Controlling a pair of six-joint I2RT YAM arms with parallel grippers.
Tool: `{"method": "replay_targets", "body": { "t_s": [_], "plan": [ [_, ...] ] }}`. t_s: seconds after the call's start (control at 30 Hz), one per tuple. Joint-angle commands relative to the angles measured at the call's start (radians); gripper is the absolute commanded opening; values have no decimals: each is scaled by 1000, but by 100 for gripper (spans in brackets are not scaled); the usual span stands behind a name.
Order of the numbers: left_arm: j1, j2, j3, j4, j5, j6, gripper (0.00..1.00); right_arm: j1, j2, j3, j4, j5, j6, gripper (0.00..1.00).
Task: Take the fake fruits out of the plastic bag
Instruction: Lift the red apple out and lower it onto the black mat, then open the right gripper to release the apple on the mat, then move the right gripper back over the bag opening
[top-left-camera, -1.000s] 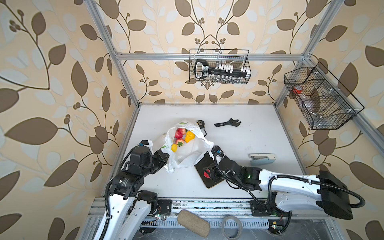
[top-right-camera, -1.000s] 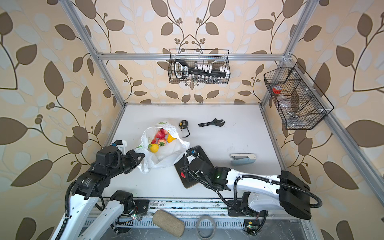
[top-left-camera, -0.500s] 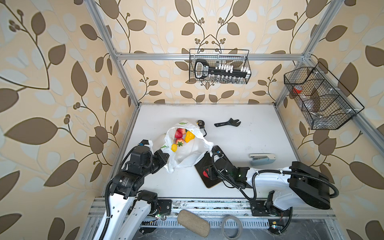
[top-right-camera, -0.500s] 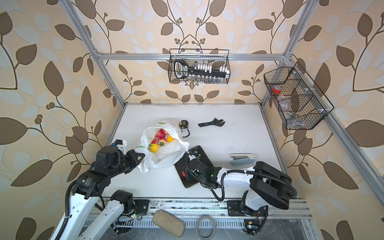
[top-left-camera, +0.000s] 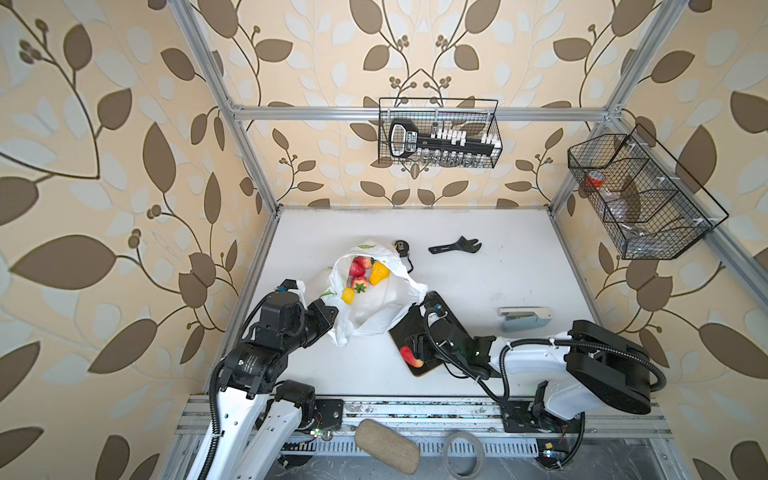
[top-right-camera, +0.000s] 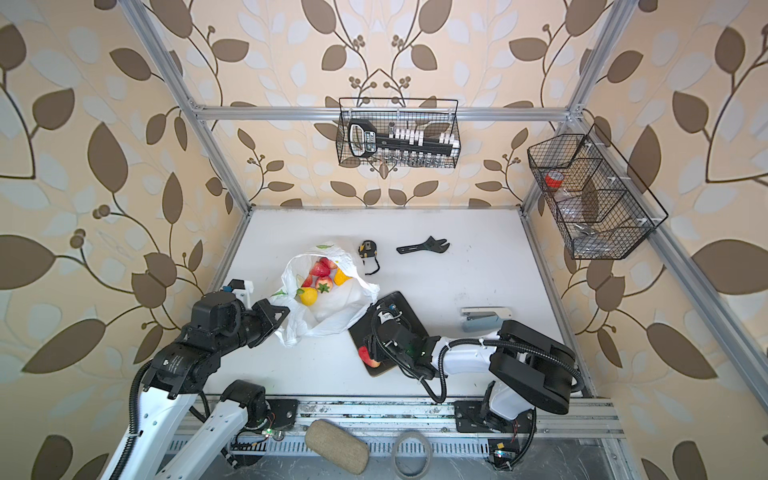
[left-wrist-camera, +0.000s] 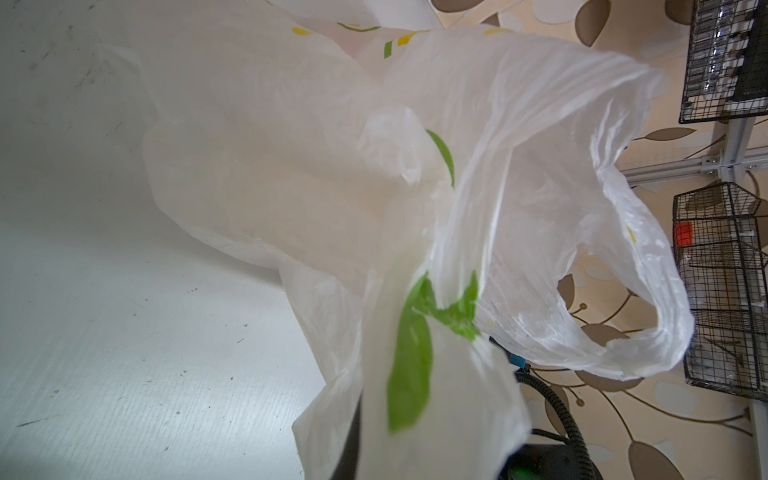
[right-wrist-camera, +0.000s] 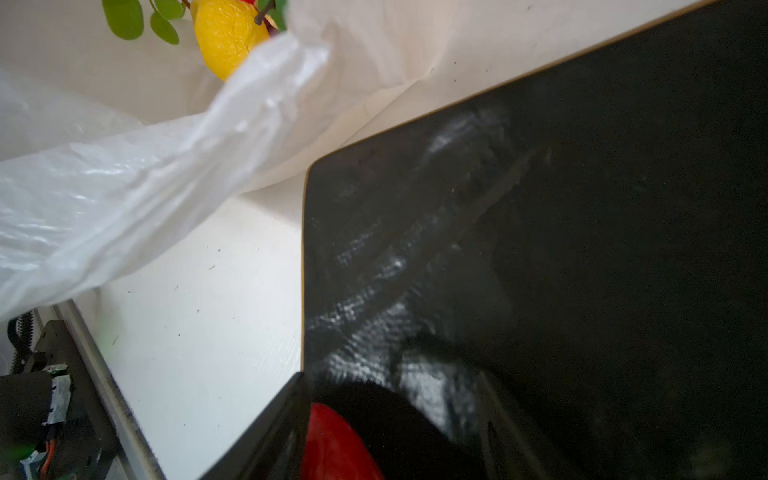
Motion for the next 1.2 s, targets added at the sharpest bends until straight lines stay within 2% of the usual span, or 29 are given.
{"method": "replay_targets", "body": {
  "t_s": [0.0, 0.2, 0.37, 0.47, 0.53, 0.6, 0.77, 0.9, 0.97, 1.03, 1.17],
  "plan": [
    [-7, -6, 38, -3, -14, 11, 0, -2, -69, -19, -26, 32, 5, 68],
    [-6, -6, 41, -2, -15, 14, 0, -2, -240, -51, -105, 70, -23, 71],
    [-6, -9, 43, -6, -12, 17, 0, 23, -441, -101, -202, 116, -95, 65],
    [-7, -10, 40, -6, -11, 20, 0, 96, -554, -107, -235, 178, -197, 59],
    [-7, -12, 41, -9, -10, 20, 0, 183, -618, -100, -219, 243, -286, 56],
    [-6, -13, 42, -13, -10, 24, 0, 248, -624, -75, -184, 284, -369, 55],
    [-6, -16, 45, -23, -11, 27, 0, 274, -451, 53, -109, 269, -491, 54],
    [-6, -16, 53, -44, -18, 30, 0, 268, -210, 216, -61, 260, -529, 54],
    [-7, -16, 65, -68, -31, 35, 0, 248, -95, 334, -111, 257, -498, 53],
    [-6, -18, 78, -101, -47, 39, 0, 217, 6, 443, -184, 256, -404, 52],
    [-6, -27, 85, -151, -69, 41, 0, 147, 163, 587, -268, 260, -300, 53]
  ]
}}
